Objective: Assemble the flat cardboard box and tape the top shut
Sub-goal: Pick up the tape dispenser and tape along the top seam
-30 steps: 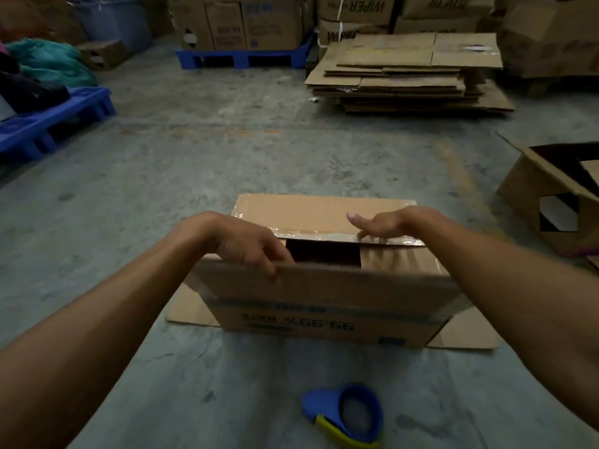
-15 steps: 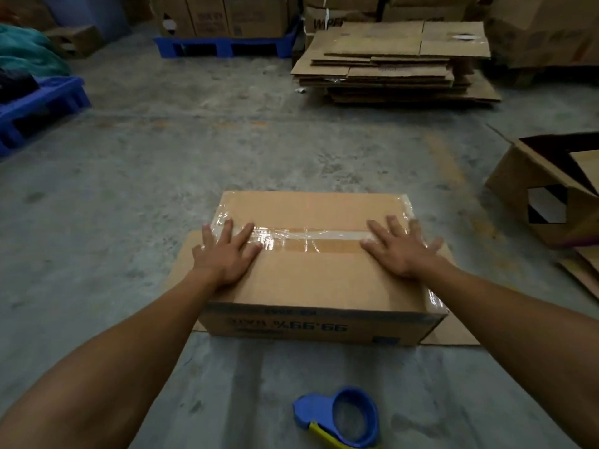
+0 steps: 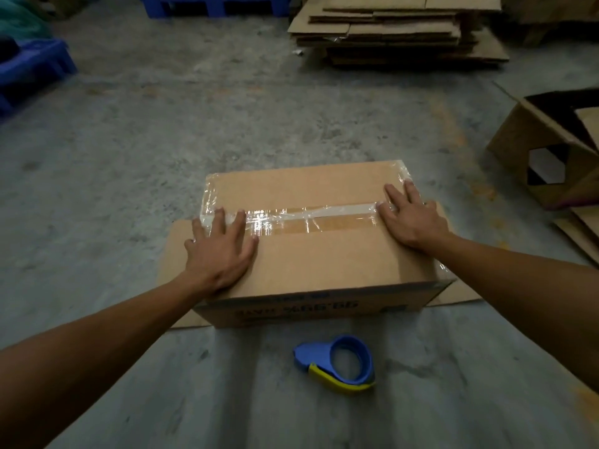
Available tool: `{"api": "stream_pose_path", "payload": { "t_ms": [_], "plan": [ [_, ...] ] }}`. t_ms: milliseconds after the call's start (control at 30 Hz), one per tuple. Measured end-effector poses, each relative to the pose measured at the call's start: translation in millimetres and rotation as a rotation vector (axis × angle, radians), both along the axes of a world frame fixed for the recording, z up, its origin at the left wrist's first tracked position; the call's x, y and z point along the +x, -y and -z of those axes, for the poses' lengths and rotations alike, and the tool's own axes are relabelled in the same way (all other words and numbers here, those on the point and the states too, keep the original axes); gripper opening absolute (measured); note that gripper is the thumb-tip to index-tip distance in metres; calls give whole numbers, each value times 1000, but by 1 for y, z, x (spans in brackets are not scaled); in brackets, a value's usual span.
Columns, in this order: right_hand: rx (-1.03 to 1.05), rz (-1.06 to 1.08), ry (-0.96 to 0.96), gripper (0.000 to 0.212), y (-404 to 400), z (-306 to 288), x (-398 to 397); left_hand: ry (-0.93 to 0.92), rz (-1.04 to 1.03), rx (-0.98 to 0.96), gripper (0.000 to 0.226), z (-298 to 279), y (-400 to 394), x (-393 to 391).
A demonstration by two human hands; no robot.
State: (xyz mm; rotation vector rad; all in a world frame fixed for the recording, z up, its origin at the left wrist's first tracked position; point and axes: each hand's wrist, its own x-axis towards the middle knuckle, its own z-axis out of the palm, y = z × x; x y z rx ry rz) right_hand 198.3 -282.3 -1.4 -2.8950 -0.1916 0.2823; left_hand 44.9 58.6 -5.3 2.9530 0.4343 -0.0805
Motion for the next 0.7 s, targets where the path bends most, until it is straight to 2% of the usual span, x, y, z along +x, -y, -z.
{"api": "stream_pose_path", "payload": {
  "t_ms": [267,333,400,467,533,600,700],
  "plan": [
    [-124,7,33,65,-27,-7,-20,-30,115,94,76,4,-1,-1],
    [-97,-140,83,64,-47,-13,-36,-37,184,58,75,4,-1,1],
    [34,-339,172,58,-64,-17,-60,-34,221,35,74,3,-4,1],
    [218,-609,340,49,-74,-20,-94,-30,230,32,74,3,-5,1],
    [316,-901,471,45,-77,-15,-131,-35,231,41,73,3,-5,2],
    [312,-1088,450,46,-70,3,-164,-35,228,45,72,3,-4,2],
    [64,-1158,187,55,-51,37,-194,-42,225,43,72,2,-4,3]
  ]
}}
